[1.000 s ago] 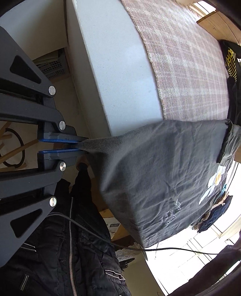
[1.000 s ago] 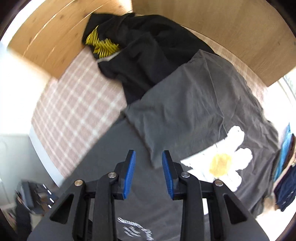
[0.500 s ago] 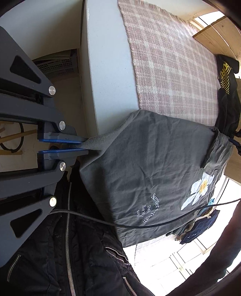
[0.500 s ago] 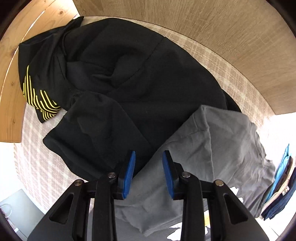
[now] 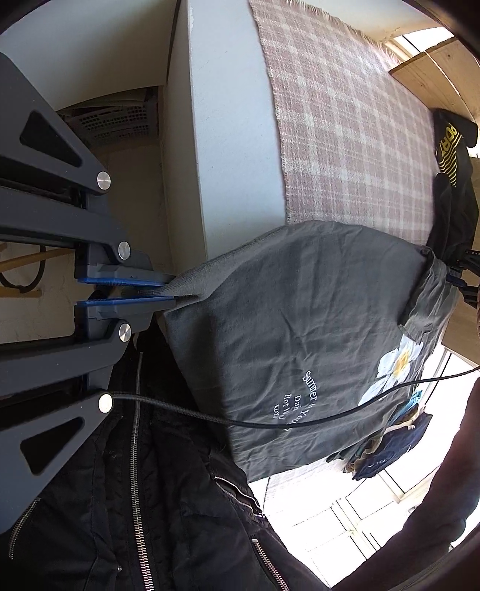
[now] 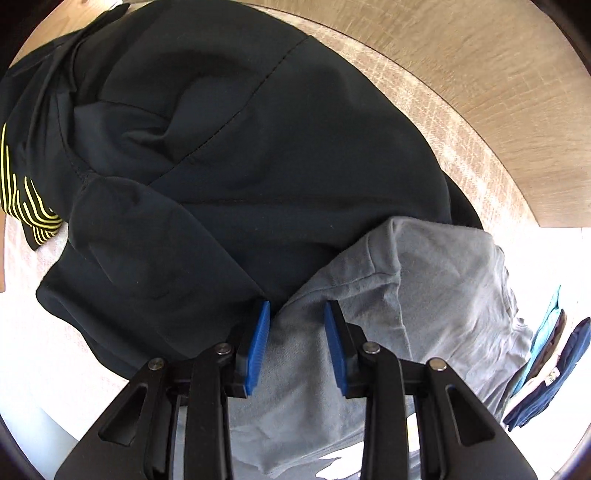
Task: Fold clothes
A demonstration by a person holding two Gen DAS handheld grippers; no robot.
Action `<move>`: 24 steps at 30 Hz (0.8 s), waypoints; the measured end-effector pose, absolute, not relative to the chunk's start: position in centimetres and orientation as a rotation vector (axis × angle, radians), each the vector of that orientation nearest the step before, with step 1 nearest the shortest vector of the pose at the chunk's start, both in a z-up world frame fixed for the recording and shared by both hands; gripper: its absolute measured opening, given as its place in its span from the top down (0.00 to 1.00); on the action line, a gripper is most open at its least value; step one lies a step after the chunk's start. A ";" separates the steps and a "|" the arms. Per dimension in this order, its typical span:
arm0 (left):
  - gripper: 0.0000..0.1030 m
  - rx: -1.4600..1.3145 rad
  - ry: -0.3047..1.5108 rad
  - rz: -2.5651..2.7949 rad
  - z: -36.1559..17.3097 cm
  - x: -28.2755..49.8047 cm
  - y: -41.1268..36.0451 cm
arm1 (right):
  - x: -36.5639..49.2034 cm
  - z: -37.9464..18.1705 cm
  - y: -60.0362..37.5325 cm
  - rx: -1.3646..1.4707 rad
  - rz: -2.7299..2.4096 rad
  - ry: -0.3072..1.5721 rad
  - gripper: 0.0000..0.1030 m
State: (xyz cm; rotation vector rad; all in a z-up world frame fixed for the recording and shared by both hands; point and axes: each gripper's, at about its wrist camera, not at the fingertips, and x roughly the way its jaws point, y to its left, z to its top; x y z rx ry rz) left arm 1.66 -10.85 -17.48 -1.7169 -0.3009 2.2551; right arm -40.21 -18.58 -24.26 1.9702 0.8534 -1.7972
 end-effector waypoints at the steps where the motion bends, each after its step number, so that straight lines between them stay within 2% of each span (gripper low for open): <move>1: 0.96 -1.718 -0.299 2.257 -17.5 1.7 -10.9 | -40.1 -24.1 -18.5 1.957 -1.797 0.842 0.74; 2: 0.96 -1.717 -0.296 2.254 -17.5 1.7 -10.8 | -39.9 -23.9 -18.4 1.941 -1.798 0.837 0.85; 3: 0.96 -1.715 -0.292 2.251 -17.5 1.7 -10.7 | -39.8 -23.8 -18.2 1.924 -1.798 0.832 0.91; 5: 0.96 -1.712 -0.284 2.245 -17.4 1.8 -10.4 | -39.4 -23.1 -17.9 1.887 -1.802 0.806 0.93; 15: 0.96 -1.682 -0.256 2.222 -15.4 3.1 -8.3 | -37.9 -17.0 -13.3 1.763 -1.839 0.576 0.95; 21: 0.96 -1.643 -0.215 2.152 -14.3 3.9 -3.8 | -37.1 -14.7 -8.5 1.741 -1.885 0.537 0.95; 24: 0.96 -1.618 -0.218 2.095 -14.6 3.9 -0.9 | -39.4 -15.5 -4.6 1.744 -1.898 0.530 0.95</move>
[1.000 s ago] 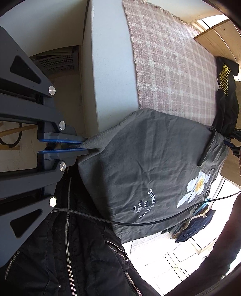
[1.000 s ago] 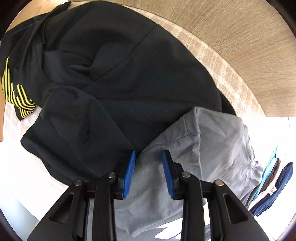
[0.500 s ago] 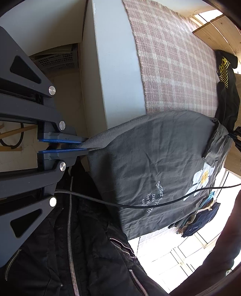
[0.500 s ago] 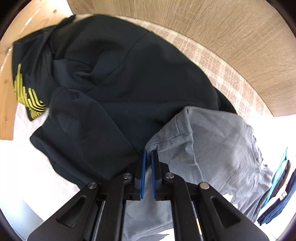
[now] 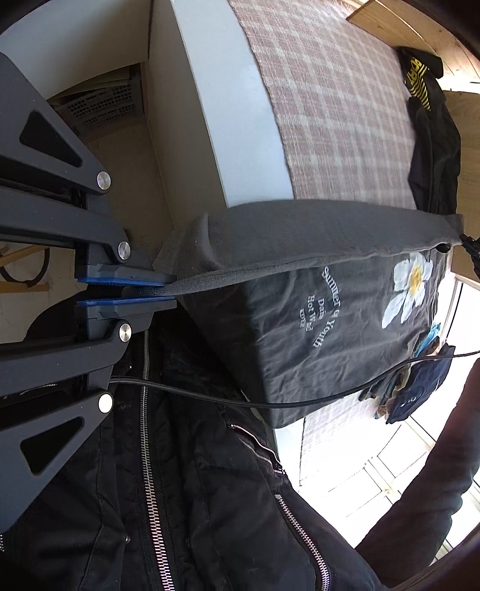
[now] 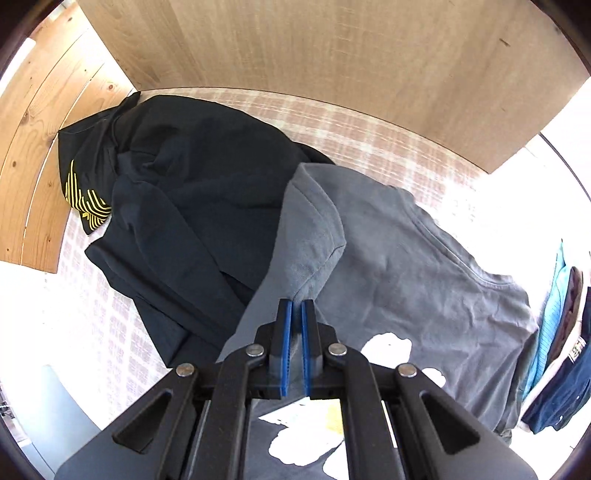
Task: Fold clothes
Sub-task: 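Lift the hoodie with both tools and fold it lengthwise over itself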
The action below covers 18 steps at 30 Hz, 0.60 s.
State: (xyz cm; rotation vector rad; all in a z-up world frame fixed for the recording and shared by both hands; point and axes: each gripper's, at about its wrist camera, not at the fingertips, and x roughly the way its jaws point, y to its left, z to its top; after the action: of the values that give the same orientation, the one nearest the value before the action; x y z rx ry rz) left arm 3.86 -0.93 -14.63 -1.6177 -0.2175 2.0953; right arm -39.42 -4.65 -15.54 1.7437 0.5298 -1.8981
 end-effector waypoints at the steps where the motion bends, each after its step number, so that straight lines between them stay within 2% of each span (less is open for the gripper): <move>1: 0.96 -1.614 -0.211 2.073 -15.0 3.8 0.1 | -39.4 -15.6 -3.9 1.745 -1.903 0.527 0.95; 10: 0.96 -1.642 -0.212 1.964 -19.3 2.7 5.9 | -40.8 -17.7 2.4 1.743 -1.930 0.542 0.95; 14: 0.95 -1.702 -0.225 1.976 -21.6 3.4 5.8 | -40.0 -19.8 2.4 1.735 -1.922 0.598 0.95; 18: 0.89 -1.770 -0.267 2.034 -22.4 5.4 2.6 | -39.5 -20.7 2.4 1.737 -1.913 0.624 0.92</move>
State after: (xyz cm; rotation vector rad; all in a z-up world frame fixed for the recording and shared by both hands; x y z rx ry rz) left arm 5.38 2.58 -22.44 -1.7703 -0.2670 2.0343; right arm -39.53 2.41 -20.69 1.7368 0.6236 -1.9134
